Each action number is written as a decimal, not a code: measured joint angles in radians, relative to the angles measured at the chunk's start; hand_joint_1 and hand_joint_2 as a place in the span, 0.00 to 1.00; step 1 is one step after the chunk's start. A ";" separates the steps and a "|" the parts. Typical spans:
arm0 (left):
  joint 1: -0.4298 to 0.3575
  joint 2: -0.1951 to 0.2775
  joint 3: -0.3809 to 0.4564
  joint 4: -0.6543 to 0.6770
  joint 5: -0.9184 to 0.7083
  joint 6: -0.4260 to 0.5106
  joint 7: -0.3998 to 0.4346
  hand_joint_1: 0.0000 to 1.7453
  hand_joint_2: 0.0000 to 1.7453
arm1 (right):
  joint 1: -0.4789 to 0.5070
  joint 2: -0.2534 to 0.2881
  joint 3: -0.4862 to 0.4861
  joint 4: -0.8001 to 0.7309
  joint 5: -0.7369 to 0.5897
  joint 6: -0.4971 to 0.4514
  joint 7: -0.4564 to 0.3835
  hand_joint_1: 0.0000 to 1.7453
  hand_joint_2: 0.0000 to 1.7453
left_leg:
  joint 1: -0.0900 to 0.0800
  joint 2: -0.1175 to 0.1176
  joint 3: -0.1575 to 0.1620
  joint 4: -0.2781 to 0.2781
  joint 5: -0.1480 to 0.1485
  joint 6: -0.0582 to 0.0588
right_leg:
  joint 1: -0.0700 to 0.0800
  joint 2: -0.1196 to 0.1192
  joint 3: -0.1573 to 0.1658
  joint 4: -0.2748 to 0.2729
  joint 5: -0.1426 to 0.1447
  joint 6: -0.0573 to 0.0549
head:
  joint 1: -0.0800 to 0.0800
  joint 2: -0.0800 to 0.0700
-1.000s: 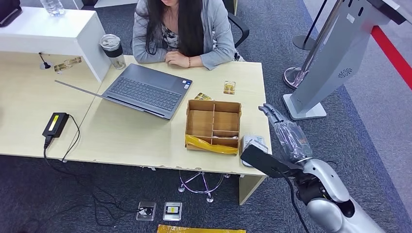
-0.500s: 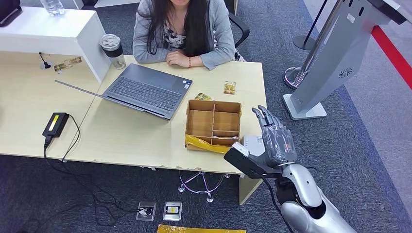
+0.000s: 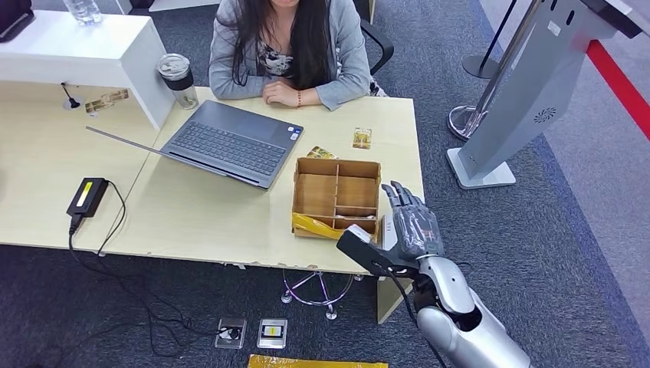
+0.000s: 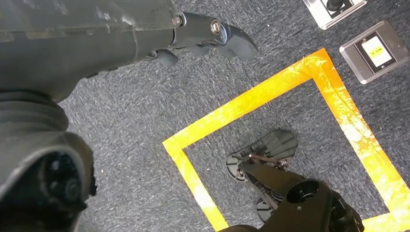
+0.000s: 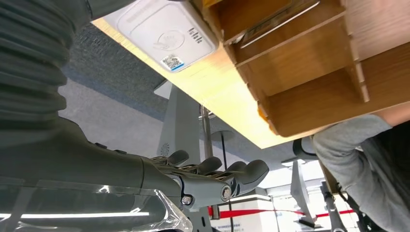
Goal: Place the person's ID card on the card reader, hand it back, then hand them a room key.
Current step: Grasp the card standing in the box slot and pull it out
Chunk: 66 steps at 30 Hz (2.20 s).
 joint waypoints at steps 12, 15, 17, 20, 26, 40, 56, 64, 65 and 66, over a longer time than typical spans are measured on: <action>0.000 0.005 0.000 0.000 -0.003 -0.008 0.000 0.00 0.00 | -0.037 0.034 0.005 0.024 0.017 0.091 -0.001 0.00 1.00 | 0.000 0.000 0.000 0.000 0.000 0.000 | 0.000 0.000 0.000 0.000 0.000 0.000 | 0.000 0.000; 0.000 0.006 0.000 0.000 -0.003 -0.008 0.000 0.00 0.00 | -0.043 0.040 0.005 0.024 0.025 0.103 -0.003 0.00 1.00 | 0.000 0.000 0.000 0.000 0.000 0.000 | 0.000 0.000 0.000 0.000 0.000 0.000 | 0.000 0.000; 0.000 0.006 0.000 0.000 -0.003 -0.008 0.000 0.00 0.00 | -0.046 0.044 0.005 0.024 0.027 0.105 -0.004 0.00 1.00 | 0.000 0.000 0.000 0.000 0.000 0.000 | 0.000 0.000 0.000 0.000 0.000 0.000 | 0.000 0.000; 0.000 0.007 0.000 0.000 -0.003 -0.011 0.000 0.00 0.00 | -0.049 0.049 0.005 0.025 0.027 0.107 -0.004 0.00 1.00 | 0.000 0.000 0.000 0.000 0.000 0.000 | 0.000 0.000 0.000 0.000 0.000 0.000 | 0.000 0.000; 0.000 0.012 0.000 0.000 -0.003 -0.017 0.000 0.00 0.00 | -0.057 0.057 0.005 0.025 0.021 0.118 -0.008 0.00 1.00 | 0.000 0.000 0.000 0.000 0.000 0.000 | 0.000 0.000 0.000 0.000 0.000 0.000 | 0.000 0.000; 0.000 0.020 0.000 0.000 -0.003 -0.034 -0.010 0.00 0.00 | -0.099 0.104 0.005 0.130 0.047 0.043 -0.032 0.00 1.00 | 0.000 0.000 0.000 0.000 0.000 0.000 | 0.000 0.000 0.000 0.000 0.000 0.000 | 0.000 0.000; 0.000 0.025 0.000 0.000 -0.003 -0.049 -0.014 0.00 0.00 | -0.151 0.163 0.006 0.338 0.050 0.012 -0.046 0.00 1.00 | 0.000 0.000 0.000 0.000 0.000 0.000 | 0.000 0.000 0.000 0.000 0.000 0.000 | 0.000 0.000; 0.000 0.025 0.000 0.000 -0.003 -0.045 -0.021 0.00 0.00 | -0.156 0.168 0.004 0.360 0.054 0.012 -0.052 0.00 1.00 | 0.000 0.000 0.000 0.000 0.000 0.000 | 0.000 0.000 0.000 0.000 0.000 0.000 | 0.000 0.000; 0.000 0.025 0.000 0.000 -0.003 -0.046 -0.021 0.00 0.00 | -0.158 0.168 0.004 0.362 0.054 0.012 -0.053 0.00 1.00 | 0.000 0.000 0.000 0.000 0.000 0.000 | 0.000 0.000 0.000 0.000 0.000 0.000 | 0.000 0.000; 0.000 0.025 0.000 0.000 -0.003 -0.047 -0.021 0.00 0.00 | -0.160 0.168 0.004 0.365 0.054 0.012 -0.053 0.00 1.00 | 0.000 0.000 0.000 0.000 0.000 0.000 | 0.000 0.000 0.000 0.000 0.000 0.000 | 0.000 0.000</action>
